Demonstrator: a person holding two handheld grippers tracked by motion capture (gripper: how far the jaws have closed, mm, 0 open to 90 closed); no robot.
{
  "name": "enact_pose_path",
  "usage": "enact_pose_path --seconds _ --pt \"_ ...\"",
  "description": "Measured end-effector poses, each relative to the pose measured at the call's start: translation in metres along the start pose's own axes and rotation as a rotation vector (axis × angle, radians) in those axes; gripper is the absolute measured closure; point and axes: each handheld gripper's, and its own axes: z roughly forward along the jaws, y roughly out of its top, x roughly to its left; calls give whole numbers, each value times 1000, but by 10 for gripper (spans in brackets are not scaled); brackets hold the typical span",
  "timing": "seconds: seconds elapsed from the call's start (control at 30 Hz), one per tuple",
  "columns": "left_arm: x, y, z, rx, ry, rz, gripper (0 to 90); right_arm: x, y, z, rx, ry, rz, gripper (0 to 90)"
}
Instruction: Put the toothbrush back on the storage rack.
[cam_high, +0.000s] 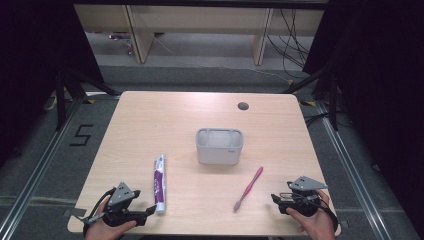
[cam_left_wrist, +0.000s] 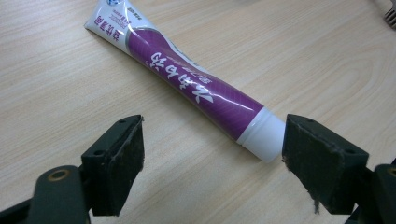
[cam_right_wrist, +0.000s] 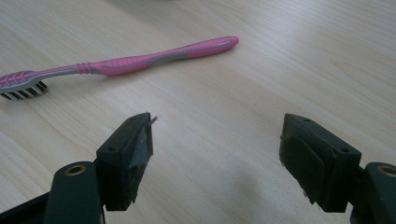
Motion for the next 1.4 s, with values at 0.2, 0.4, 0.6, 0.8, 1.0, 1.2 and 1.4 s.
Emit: enact_pose_path --seconds 0.2,0.4,0.6,0.8,1.0,1.2,1.4 --pt "-1 0 1 -12 0 -16 204 0 0 0 -12 -13 -30 265" --pt "-2 0 2 -23 -6 -31 204 2 3 0 -23 4 -60 265" --pt "1 0 0 7 -7 0 204 2 7 0 -25 24 -93 272" --pt "1 0 1 0 -7 -4 204 1 10 0 -42 24 -140 282" --pt "1 0 0 0 0 -6 204 5 14 0 -42 40 -97 345" --pt "2 0 0 2 -4 -7 204 4 18 0 -65 47 -100 459" --pt "2 0 0 1 -4 -7 204 1 22 0 -90 63 -75 723"
